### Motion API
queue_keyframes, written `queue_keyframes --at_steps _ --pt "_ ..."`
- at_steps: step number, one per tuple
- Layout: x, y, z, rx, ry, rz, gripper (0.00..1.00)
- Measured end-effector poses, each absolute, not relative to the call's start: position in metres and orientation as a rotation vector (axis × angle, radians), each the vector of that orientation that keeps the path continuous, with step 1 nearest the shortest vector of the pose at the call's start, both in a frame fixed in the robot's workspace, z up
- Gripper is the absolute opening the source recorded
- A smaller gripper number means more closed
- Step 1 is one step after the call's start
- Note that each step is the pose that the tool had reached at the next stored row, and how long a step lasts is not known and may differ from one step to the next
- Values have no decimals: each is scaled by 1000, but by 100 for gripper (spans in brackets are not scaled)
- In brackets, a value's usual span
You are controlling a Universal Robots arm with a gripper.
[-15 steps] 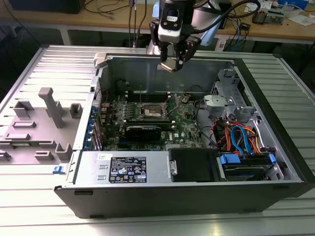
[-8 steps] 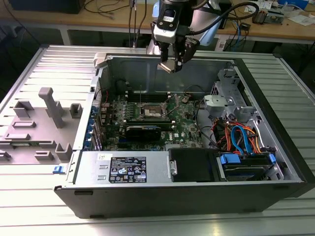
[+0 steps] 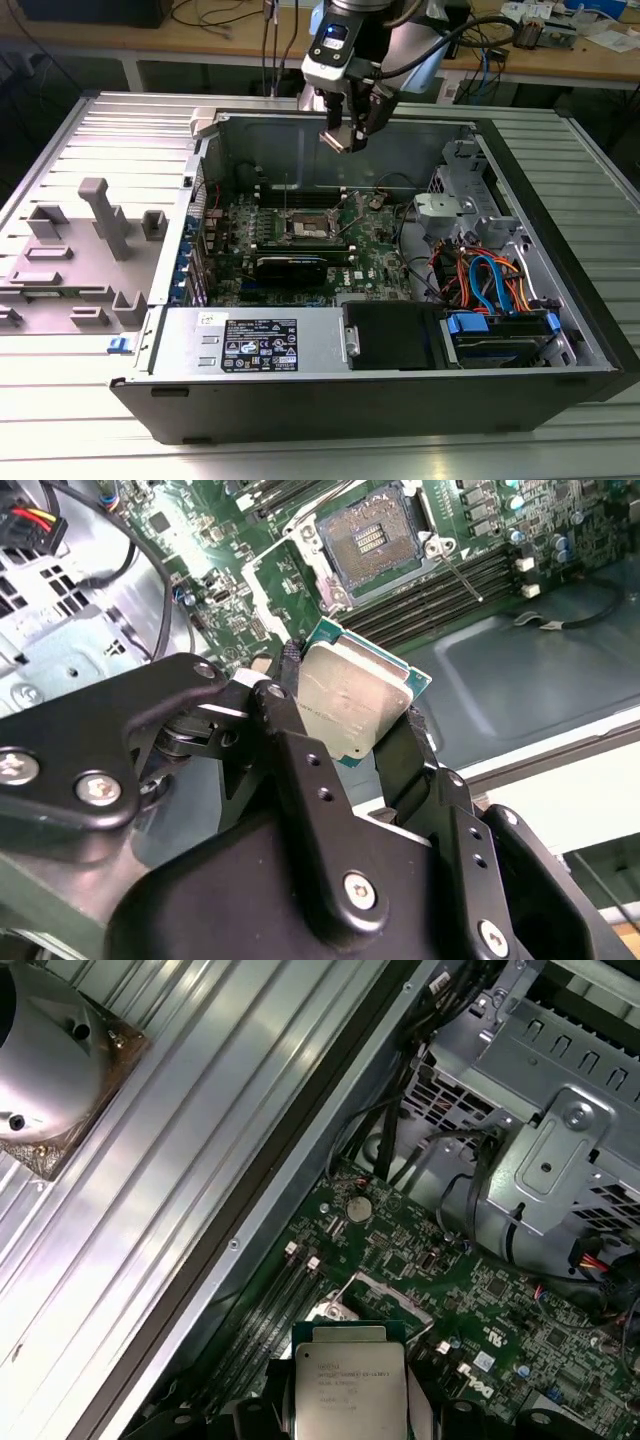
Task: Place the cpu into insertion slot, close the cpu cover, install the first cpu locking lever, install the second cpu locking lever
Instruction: 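Place the cpu into insertion slot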
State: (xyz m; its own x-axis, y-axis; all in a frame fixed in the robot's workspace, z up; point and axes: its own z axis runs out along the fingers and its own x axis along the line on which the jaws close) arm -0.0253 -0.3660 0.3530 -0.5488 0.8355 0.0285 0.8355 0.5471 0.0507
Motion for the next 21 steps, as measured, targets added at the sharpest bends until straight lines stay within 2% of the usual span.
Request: queue_keyframes --at_steps 21 --pt "-25 -366 342 -1860 -2538 -75 54"
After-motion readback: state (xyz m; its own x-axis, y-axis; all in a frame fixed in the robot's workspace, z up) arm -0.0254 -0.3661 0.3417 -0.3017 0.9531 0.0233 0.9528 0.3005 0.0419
